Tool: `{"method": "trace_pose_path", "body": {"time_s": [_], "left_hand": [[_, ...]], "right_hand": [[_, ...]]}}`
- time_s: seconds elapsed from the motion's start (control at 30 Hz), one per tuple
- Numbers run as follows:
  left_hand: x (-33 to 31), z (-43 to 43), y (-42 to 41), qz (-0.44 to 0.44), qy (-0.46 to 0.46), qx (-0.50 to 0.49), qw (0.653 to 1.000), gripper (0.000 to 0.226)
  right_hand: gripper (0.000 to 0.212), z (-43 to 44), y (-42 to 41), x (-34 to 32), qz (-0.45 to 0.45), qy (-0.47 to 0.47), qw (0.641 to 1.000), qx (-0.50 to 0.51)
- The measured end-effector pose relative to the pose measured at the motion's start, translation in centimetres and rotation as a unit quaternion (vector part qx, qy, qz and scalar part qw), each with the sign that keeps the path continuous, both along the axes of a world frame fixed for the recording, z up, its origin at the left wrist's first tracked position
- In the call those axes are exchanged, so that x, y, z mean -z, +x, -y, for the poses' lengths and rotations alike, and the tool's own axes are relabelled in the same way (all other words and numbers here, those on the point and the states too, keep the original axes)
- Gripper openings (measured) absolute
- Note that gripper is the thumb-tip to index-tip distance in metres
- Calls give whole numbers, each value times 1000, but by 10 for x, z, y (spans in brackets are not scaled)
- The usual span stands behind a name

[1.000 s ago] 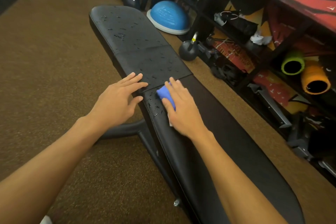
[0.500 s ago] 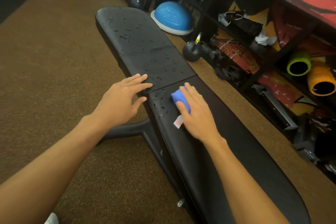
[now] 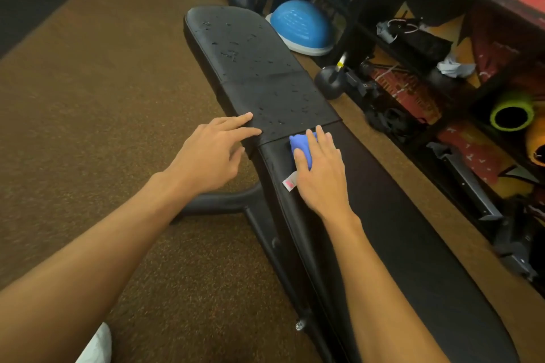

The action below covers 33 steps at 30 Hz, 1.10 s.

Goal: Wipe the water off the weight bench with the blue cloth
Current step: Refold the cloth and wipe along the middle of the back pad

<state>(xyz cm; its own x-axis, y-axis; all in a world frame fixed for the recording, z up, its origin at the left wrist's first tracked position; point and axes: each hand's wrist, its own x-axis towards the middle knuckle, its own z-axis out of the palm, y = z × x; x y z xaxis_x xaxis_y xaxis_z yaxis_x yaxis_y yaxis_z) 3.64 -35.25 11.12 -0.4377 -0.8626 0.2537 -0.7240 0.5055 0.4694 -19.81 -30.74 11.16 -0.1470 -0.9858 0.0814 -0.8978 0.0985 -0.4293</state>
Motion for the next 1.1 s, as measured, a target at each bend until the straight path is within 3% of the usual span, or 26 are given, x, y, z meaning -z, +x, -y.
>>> {"method": "trace_pose_path", "body": {"time_s": [0.17,0.3,0.37,0.5,0.57,0.73,0.97,1.1], "left_hand": [[4,-2,2,-3,4,10,1000,57],[6,-3,2,-11,8,14,1000,57],[7,-4,0,-18,11,13,1000,57],[5,-3,-1,-32,17,5,999,56],[3,-1,-1,-36,16,1,999,54],[4,-2,-2,-44,18,-1,999,53],[5,2,-3,-62,9,-9,998,53],[5,0,-1,-55,17,-2,998,53]], "right_hand": [[57,-18,-13,-1,-2,-16,996,-88],[60,14,-35,-2,-4,2,999,50],[60,30,-24,-3,-17,3,998,62],[59,0,-6,-4,-27,-14,995,-93],[59,-19,-22,-3,-23,-12,992,-120],[61,24,-35,-3,-25,7,998,59],[62,-11,6,1,-45,-22,994,-97],[62,18,-23,-4,-13,-9,1000,18]]}}
